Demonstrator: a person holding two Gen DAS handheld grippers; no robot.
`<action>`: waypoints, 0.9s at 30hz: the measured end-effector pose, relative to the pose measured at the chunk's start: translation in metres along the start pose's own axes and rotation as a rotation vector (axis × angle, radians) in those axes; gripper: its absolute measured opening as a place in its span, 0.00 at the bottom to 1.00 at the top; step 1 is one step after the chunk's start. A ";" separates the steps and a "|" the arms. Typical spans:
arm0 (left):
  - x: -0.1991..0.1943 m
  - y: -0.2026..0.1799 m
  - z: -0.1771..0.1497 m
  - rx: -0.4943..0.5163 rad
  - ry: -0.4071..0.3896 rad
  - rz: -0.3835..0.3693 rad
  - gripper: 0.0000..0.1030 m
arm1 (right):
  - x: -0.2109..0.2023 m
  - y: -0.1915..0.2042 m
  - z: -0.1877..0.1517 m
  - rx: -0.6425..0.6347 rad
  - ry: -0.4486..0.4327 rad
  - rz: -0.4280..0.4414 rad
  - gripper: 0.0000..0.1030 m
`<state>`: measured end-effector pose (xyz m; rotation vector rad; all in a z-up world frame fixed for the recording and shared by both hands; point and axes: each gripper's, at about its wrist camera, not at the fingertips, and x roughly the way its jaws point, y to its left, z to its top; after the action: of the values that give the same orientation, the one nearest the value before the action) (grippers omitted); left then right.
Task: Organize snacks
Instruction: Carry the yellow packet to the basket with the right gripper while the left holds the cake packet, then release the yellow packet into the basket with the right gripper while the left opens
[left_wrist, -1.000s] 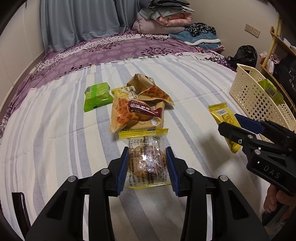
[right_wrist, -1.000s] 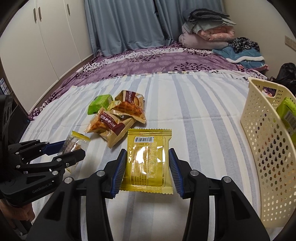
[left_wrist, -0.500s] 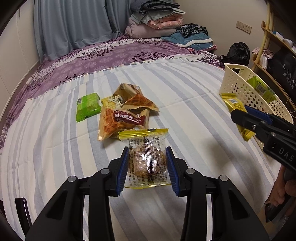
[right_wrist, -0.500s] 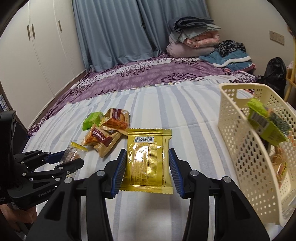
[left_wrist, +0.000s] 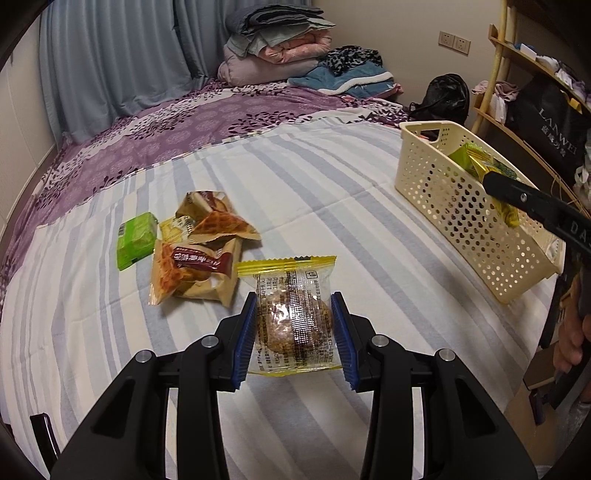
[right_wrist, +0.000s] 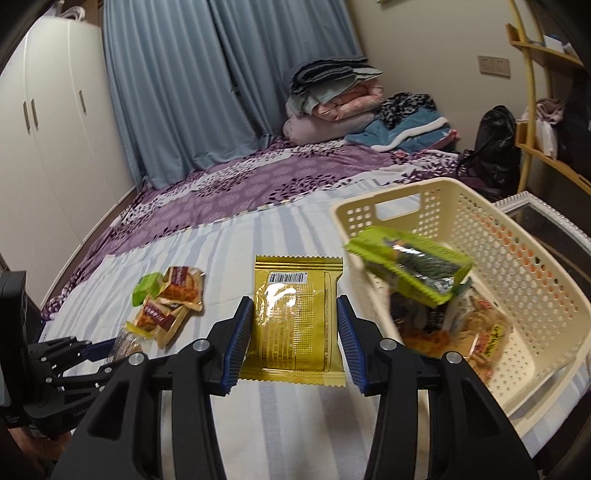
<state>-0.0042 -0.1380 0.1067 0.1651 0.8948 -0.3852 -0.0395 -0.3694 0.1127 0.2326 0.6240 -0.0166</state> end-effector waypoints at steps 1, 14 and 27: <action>0.000 -0.002 0.000 0.004 -0.001 -0.001 0.39 | 0.000 -0.003 0.001 0.009 -0.002 -0.003 0.45; -0.002 -0.009 0.002 0.014 0.004 -0.015 0.39 | 0.001 -0.069 0.011 0.131 -0.020 -0.122 0.45; -0.003 -0.029 0.014 0.060 -0.008 -0.042 0.39 | -0.020 -0.112 0.000 0.223 -0.038 -0.209 0.56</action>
<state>-0.0071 -0.1684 0.1187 0.1997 0.8807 -0.4516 -0.0659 -0.4797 0.1006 0.3811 0.6062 -0.2923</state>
